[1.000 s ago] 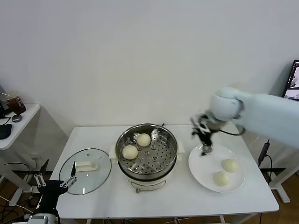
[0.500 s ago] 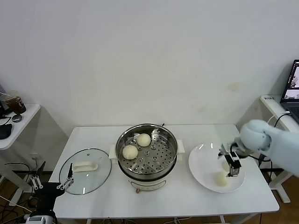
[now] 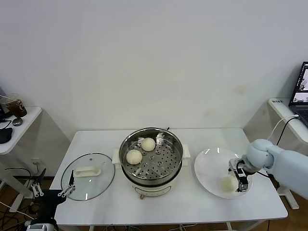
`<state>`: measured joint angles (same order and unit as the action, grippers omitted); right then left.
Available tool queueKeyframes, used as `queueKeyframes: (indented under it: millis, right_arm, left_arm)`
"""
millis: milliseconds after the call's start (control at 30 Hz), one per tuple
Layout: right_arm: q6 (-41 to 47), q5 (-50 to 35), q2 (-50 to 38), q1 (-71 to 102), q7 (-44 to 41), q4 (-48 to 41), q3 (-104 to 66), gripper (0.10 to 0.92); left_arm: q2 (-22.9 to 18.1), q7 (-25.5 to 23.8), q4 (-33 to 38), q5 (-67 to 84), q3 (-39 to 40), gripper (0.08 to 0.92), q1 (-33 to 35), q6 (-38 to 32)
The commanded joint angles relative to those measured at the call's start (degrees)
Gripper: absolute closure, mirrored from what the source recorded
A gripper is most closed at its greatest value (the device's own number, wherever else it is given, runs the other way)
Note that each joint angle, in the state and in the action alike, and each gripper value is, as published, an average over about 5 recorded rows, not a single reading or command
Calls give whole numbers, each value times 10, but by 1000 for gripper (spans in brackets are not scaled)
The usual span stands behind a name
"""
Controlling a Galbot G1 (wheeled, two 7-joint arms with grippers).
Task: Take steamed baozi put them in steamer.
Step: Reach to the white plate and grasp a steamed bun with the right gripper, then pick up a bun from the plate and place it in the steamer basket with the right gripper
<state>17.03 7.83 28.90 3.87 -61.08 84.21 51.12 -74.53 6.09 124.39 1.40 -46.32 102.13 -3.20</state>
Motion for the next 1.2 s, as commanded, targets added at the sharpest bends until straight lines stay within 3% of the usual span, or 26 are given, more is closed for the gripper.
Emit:
queueKeyframes:
  millis: [33, 500, 733, 967, 1200]
  right_arm:
    - [-3, 18, 31, 51, 13, -34, -36, 258]
    - [9, 20, 34, 37, 13, -33, -38, 457]
    - [6, -9, 13, -50, -11, -10, -8, 552]
    - [-9, -84, 17, -220, -57, 1, 15, 559]
    - [-62, -189, 128, -434, -86, -11, 104, 554]
  left_arm:
    - [1, 0, -1, 0, -1, 177, -2, 0]
    - [0, 0, -3, 0, -1, 177, -3, 0]
    - [2, 0, 0, 0, 0, 177, -6, 0]
    - [7, -1, 4, 3, 2, 177, -16, 2]
    - [13, -1, 4, 7, 1, 177, -24, 3]
